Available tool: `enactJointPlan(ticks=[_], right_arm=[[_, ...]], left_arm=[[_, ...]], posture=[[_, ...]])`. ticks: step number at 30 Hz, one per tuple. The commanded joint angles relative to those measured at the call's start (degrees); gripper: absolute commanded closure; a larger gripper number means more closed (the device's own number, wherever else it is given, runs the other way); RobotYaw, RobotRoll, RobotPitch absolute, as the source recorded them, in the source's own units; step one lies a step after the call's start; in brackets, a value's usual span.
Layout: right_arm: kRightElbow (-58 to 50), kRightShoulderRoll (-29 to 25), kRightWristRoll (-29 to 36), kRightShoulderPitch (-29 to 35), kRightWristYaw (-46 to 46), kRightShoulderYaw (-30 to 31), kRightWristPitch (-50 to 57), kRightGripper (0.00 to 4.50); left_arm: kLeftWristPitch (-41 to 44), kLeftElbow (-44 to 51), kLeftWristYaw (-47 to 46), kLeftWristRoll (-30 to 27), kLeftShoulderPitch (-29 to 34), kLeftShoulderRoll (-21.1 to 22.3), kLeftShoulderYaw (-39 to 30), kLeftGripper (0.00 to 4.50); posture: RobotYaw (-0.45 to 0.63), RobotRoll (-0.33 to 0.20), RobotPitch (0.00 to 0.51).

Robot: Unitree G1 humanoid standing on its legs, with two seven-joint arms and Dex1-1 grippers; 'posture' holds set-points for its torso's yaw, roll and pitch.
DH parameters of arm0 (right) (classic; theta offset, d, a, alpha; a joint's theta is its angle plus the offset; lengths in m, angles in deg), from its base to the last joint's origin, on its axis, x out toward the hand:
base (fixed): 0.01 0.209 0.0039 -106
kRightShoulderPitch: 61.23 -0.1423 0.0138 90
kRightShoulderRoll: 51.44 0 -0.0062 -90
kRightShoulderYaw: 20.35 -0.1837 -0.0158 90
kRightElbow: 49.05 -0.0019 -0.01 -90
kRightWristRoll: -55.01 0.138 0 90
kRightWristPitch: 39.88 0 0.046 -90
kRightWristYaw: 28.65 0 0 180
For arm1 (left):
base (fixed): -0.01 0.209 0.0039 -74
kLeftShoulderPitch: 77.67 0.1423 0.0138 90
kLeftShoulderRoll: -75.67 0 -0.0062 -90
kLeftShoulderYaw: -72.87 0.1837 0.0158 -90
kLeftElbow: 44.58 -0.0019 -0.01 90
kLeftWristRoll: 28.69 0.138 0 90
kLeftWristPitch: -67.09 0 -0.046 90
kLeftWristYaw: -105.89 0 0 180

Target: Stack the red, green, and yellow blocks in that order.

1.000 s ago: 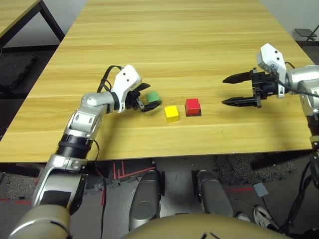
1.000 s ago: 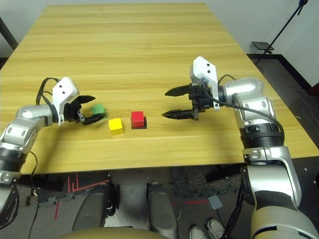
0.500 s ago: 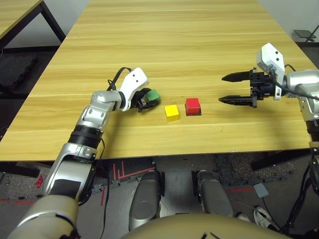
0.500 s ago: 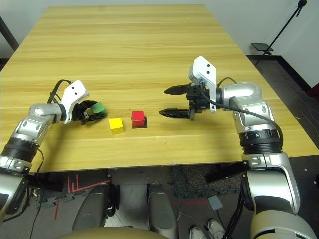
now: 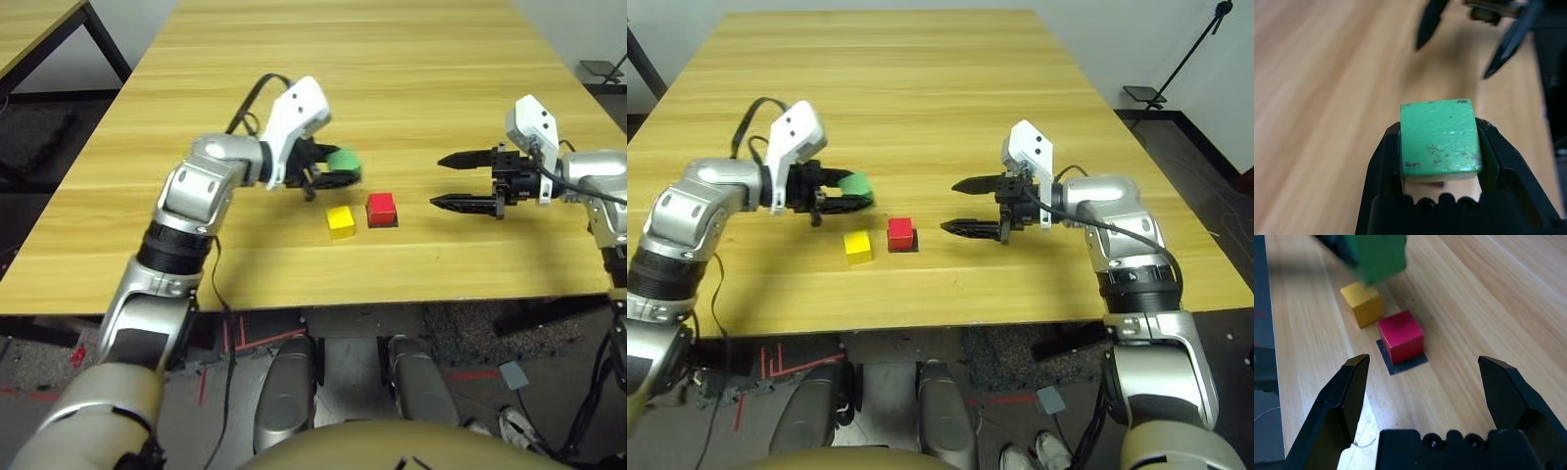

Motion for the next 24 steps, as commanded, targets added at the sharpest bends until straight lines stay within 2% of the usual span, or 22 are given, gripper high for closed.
enactJointPlan(ticks=[1, 6, 13, 24], right_arm=[[-1.76, -0.33, 1.26, 0.58, 0.68, -1.0, 0.78, 0.0], [-3.54, -0.76, 2.11, 1.75, 1.84, -1.32, 1.78, 0.0], [-6.28, -1.37, 2.88, 3.84, 2.77, -2.39, 3.31, 0.0], [-8.04, -2.2, 4.31, 5.65, 4.46, -3.11, 4.03, 0.0]], left_arm=[[-3.46, -1.28, 0.13, 1.83, -0.91, -0.57, 3.78, 2.4], [-9.21, -5.83, 1.08, 3.71, -0.73, -2.22, 7.08, 2.4], [-17.44, -14.44, 3.37, 5.45, -3.04, -3.24, 7.01, 2.4], [-22.68, -20.66, 6.1, 6.72, -4.57, -4.69, 6.54, 2.4]], posture=[[0.14, -0.088, 0.096], [0.12, -0.089, 0.095], [0.09, -0.087, 0.095], [0.07, -0.088, 0.094]])
